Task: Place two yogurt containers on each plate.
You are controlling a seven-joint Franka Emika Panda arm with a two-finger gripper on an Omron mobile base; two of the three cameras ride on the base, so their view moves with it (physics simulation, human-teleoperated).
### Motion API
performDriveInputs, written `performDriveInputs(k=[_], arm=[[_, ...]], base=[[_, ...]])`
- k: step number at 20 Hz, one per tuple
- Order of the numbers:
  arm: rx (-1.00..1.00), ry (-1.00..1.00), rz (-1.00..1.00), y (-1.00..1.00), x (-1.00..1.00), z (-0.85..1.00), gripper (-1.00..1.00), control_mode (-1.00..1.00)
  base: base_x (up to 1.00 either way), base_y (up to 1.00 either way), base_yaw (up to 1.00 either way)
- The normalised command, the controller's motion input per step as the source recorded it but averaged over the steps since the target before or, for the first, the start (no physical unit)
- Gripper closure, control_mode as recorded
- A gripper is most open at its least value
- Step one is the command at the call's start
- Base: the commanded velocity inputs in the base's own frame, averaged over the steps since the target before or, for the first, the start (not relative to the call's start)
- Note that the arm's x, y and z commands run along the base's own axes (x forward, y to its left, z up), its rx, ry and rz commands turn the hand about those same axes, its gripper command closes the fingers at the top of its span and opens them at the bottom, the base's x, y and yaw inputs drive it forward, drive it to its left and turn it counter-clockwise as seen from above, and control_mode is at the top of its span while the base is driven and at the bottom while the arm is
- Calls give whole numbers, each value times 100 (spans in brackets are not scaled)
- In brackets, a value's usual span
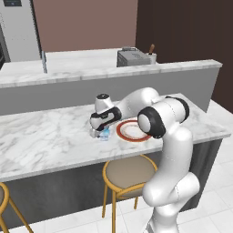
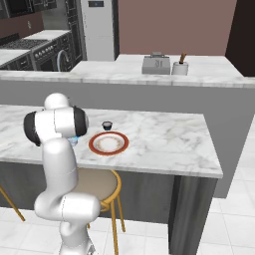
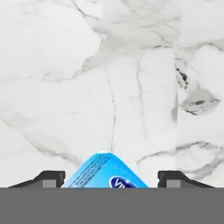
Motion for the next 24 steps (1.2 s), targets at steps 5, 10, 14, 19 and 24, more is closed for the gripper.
performDriveInputs(k=[5,10,14,19,24], arm=[[0,4,0,-20,-9,43,100,-100],[0,6,0,-35,-15,36,100,-100],[0,7,0,-48,-11,19,100,-100],[-1,3,0,-69,-8,1,100,-100],[0,0,0,-69,-1,0,100,-100]], base=[[0,0,0],[0,0,0],[0,0,0],[0,0,0],[0,0,0]])
